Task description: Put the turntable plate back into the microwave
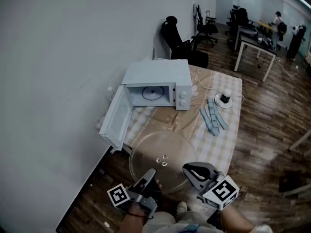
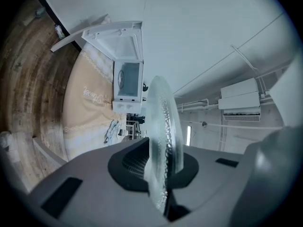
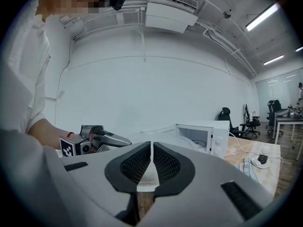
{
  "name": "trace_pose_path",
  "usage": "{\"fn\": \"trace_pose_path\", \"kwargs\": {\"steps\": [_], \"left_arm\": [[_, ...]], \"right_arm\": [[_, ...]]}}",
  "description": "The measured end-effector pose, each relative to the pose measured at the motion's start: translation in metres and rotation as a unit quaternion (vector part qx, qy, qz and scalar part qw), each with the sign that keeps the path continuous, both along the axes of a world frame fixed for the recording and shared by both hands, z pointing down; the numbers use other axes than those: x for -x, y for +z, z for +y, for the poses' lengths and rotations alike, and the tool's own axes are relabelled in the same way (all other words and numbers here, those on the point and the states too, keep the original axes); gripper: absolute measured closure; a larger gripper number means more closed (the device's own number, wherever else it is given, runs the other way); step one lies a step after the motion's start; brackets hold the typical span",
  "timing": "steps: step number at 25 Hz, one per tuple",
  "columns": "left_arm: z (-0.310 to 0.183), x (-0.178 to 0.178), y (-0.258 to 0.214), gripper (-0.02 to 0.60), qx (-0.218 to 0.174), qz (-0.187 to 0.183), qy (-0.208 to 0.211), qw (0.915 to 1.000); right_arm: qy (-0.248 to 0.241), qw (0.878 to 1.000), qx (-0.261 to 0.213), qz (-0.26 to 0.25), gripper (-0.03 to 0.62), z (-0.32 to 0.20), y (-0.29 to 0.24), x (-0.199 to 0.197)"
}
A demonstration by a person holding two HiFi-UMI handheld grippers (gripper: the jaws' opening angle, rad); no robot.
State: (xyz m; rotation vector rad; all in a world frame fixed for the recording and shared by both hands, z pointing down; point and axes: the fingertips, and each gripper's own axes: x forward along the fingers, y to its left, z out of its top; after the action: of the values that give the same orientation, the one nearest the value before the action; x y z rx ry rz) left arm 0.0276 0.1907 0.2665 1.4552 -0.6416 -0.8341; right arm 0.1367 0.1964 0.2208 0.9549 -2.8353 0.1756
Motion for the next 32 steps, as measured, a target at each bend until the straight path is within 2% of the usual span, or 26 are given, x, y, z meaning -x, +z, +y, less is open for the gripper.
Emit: {"fn": "trace_pose_path", "kwargs": {"steps": [11,18,23,32], "left_arm": [[-0.071,-0.004,0.009,0.558,-0.005,0.01,0.01,0.9999],[-0.121,0.025,0.035,0.558,0.011,0.017,0.009,0.9998],[-0.159,0.044,0.045,0.558,0.006,0.005,0.017,0.9998],[-0.212,0.05,0.066,0.558,0.008,0.006,0.03,0.9995]], "right_arm": [[0.006,1.0,0.017,0.01,0.559,-0.063,0.016,0.011],[0.03,0.999,0.034,0.018,0.559,-0.12,0.037,0.037],[0.046,0.998,0.037,0.015,0.559,-0.157,0.052,0.055],[0.06,0.998,0.03,0.002,0.559,-0.207,0.07,0.06]]}}
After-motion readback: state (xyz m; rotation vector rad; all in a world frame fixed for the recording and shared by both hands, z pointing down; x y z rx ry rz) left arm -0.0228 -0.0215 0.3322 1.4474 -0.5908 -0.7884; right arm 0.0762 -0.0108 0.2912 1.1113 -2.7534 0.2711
